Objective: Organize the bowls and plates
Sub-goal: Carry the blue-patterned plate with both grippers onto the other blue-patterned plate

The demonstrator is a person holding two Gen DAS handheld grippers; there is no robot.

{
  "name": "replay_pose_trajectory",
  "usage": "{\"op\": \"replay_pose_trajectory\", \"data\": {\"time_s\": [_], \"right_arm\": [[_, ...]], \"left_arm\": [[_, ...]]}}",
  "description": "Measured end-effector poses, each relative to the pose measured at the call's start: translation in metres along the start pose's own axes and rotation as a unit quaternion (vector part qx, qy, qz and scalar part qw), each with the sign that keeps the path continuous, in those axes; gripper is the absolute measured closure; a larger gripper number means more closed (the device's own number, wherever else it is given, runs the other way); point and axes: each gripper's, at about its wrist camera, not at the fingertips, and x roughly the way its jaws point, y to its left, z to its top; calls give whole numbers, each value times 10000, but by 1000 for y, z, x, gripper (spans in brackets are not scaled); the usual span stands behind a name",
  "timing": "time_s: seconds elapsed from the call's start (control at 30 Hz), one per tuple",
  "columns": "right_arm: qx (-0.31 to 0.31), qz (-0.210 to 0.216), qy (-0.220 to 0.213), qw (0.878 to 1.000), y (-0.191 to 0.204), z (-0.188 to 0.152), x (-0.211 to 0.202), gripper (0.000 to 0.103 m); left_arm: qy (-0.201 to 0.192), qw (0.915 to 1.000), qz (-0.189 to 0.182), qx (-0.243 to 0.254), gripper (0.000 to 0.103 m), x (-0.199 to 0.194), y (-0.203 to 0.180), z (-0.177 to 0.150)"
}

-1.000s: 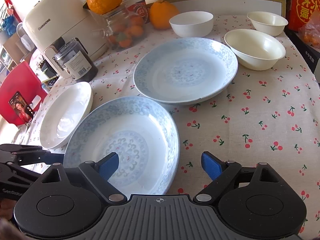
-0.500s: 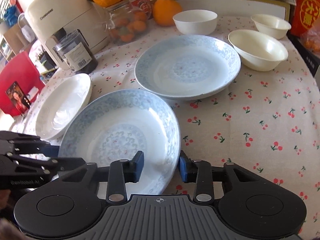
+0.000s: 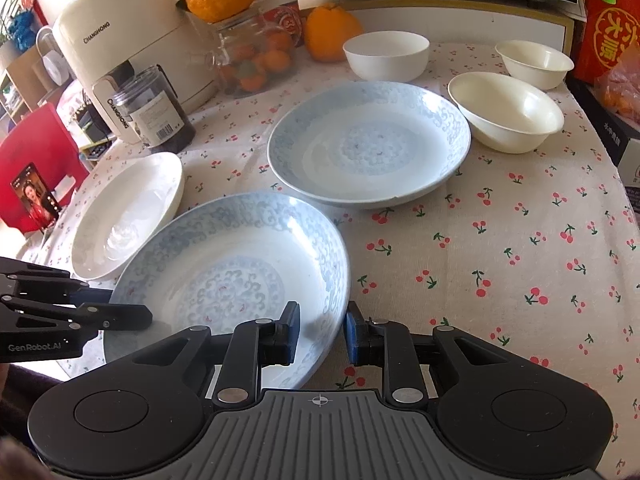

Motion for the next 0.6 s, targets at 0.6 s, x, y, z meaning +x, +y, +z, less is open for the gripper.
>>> {"op": "replay_pose_trajectory", "data": {"time_s": [0.6], "right_arm": [[92, 135, -195, 9997, -2, 6, -25, 80]], "left_arm": [[-205, 9996, -172, -88, 82, -17, 1, 0]]}}
